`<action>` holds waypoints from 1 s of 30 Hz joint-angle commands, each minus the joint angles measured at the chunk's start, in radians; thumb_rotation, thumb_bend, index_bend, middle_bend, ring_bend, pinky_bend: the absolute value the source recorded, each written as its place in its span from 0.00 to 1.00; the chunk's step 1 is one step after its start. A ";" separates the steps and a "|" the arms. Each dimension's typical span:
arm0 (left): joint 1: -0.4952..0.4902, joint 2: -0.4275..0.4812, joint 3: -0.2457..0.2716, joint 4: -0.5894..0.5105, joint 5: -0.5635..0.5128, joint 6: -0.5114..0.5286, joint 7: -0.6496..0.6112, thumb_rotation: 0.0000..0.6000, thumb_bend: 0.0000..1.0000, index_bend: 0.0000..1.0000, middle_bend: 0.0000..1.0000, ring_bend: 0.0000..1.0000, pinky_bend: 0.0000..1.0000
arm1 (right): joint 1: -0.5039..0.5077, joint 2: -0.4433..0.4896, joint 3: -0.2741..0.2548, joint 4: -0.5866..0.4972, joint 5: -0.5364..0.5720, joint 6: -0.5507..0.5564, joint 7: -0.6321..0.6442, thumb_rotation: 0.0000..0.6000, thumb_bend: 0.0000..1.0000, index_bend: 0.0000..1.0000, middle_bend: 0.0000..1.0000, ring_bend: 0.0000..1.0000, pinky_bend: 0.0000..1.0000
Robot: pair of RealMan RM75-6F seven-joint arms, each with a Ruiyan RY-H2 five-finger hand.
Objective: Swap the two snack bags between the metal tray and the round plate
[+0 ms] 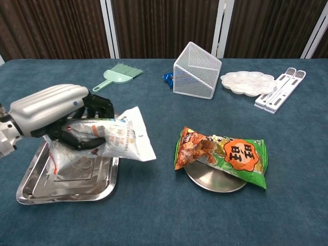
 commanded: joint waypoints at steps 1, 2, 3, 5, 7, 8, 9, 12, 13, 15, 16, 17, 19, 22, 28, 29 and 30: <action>0.004 0.027 -0.012 0.153 -0.060 -0.018 -0.112 1.00 0.38 0.51 0.69 0.64 0.69 | -0.006 -0.009 0.001 0.001 -0.017 0.011 -0.009 1.00 0.13 0.00 0.00 0.00 0.00; 0.010 0.023 -0.009 0.195 -0.078 -0.025 -0.144 1.00 0.38 0.50 0.69 0.63 0.68 | -0.009 -0.017 0.004 0.005 -0.023 0.021 -0.012 1.00 0.13 0.00 0.00 0.00 0.00; 0.016 0.021 -0.006 0.219 -0.088 -0.031 -0.167 1.00 0.38 0.48 0.67 0.62 0.64 | -0.012 -0.022 0.006 0.009 -0.025 0.026 -0.017 1.00 0.13 0.00 0.00 0.00 0.00; 0.023 0.028 0.008 0.243 -0.109 -0.059 -0.208 1.00 0.38 0.42 0.61 0.56 0.55 | -0.017 -0.033 0.008 0.013 -0.025 0.029 -0.030 1.00 0.13 0.00 0.00 0.00 0.00; 0.023 0.039 0.013 0.236 -0.128 -0.086 -0.220 1.00 0.38 0.24 0.42 0.38 0.41 | -0.018 -0.040 0.009 0.014 -0.025 0.025 -0.045 1.00 0.13 0.00 0.00 0.00 0.00; 0.022 0.047 0.012 0.224 -0.143 -0.102 -0.219 1.00 0.37 0.13 0.27 0.25 0.33 | -0.018 -0.045 0.009 0.014 -0.026 0.020 -0.054 1.00 0.13 0.00 0.00 0.00 0.00; 0.021 0.054 0.010 0.212 -0.154 -0.112 -0.213 1.00 0.37 0.03 0.13 0.12 0.25 | -0.017 -0.048 0.007 0.014 -0.029 0.015 -0.059 1.00 0.13 0.00 0.00 0.00 0.00; 0.022 0.076 0.006 0.161 -0.170 -0.119 -0.192 1.00 0.37 0.00 0.00 0.00 0.15 | -0.015 -0.056 0.003 0.013 -0.034 0.002 -0.073 1.00 0.13 0.00 0.00 0.00 0.00; 0.024 0.085 0.009 0.142 -0.172 -0.119 -0.183 1.00 0.37 0.00 0.00 0.00 0.14 | -0.016 -0.058 0.003 0.013 -0.034 0.001 -0.077 1.00 0.13 0.00 0.00 0.00 0.00; 0.029 0.111 0.019 0.085 -0.171 -0.119 -0.163 1.00 0.37 0.00 0.00 0.00 0.13 | -0.018 -0.061 0.006 0.012 -0.031 0.001 -0.085 1.00 0.13 0.00 0.00 0.00 0.00; 0.032 0.123 0.022 0.058 -0.169 -0.117 -0.155 1.00 0.37 0.00 0.00 0.00 0.13 | -0.019 -0.063 0.008 0.012 -0.029 0.001 -0.088 1.00 0.13 0.00 0.00 0.00 0.00; 0.037 0.141 0.028 0.020 -0.166 -0.111 -0.142 1.00 0.37 0.00 0.00 0.00 0.12 | -0.020 -0.064 0.009 0.012 -0.029 0.002 -0.090 1.00 0.13 0.00 0.00 0.00 0.00; 0.048 0.171 0.040 -0.037 -0.152 -0.092 -0.121 1.00 0.37 0.00 0.00 0.00 0.12 | -0.020 -0.064 0.008 0.013 -0.033 0.001 -0.091 1.00 0.13 0.00 0.00 0.00 0.00; 0.094 0.239 0.079 -0.132 -0.115 -0.023 -0.064 1.00 0.37 0.00 0.00 0.00 0.11 | -0.025 -0.062 0.007 0.013 -0.038 0.006 -0.109 1.00 0.13 0.00 0.00 0.00 0.00; 0.328 0.331 0.177 -0.233 -0.069 0.292 0.094 1.00 0.37 0.00 0.00 0.00 0.07 | -0.082 -0.081 0.026 0.019 -0.053 0.111 -0.249 1.00 0.13 0.00 0.00 0.00 0.00; 0.375 0.328 0.194 -0.220 -0.067 0.343 0.094 1.00 0.38 0.00 0.00 0.00 0.07 | -0.094 -0.088 0.029 0.019 -0.054 0.128 -0.278 1.00 0.13 0.00 0.00 0.00 0.00; 0.403 0.324 0.205 -0.203 -0.066 0.372 0.081 1.00 0.39 0.00 0.00 0.00 0.07 | -0.101 -0.093 0.030 0.018 -0.055 0.138 -0.297 1.00 0.13 0.00 0.00 0.00 0.00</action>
